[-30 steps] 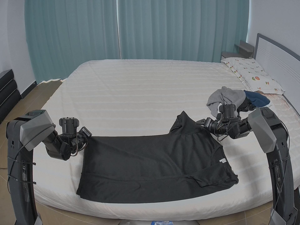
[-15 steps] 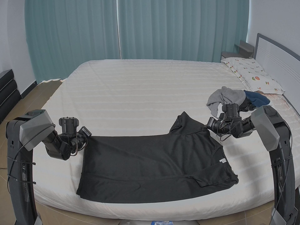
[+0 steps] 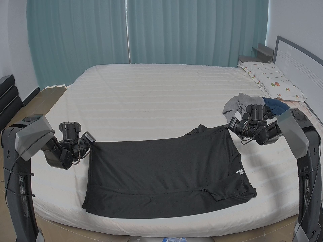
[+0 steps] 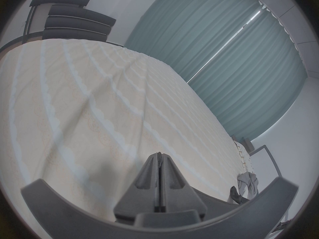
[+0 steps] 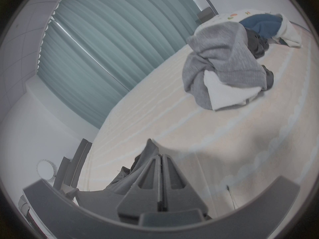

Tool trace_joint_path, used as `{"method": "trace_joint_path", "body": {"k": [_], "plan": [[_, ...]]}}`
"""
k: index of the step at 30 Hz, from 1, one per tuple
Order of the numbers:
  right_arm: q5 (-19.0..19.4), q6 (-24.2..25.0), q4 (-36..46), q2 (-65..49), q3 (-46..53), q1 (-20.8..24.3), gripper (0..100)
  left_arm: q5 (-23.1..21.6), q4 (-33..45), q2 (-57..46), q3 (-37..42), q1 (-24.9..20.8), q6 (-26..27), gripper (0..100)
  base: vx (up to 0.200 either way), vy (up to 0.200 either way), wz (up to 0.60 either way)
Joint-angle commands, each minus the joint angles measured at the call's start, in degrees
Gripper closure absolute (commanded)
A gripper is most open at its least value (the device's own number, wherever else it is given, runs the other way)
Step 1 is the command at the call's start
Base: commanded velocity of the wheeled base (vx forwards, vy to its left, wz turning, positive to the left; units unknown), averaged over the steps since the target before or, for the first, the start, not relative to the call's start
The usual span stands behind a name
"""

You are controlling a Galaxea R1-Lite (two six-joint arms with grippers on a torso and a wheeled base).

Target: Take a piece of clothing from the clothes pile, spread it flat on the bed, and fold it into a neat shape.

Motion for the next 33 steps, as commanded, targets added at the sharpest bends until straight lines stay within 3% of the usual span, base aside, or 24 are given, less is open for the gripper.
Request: {"method": "trace_joint_path", "body": {"k": [1,15,33], "plan": [[0.02,0.27,-1.64,-1.65,1.73,-0.13,100,0.04,-0.05,-1.47,0.55,0.26,0.06,100,0.000,0.000,0.00],[0.19,0.27,-2.08,-4.02,5.60,-0.56,100,0.04,-0.23,-3.58,2.49,0.35,0.24,100,0.000,0.000,0.00],[11.09,-2.90,-1.99,-14.13,22.21,-4.17,100,-0.04,0.04,-7.54,10.66,0.18,11.66,100,0.000,0.000,0.00]]}}
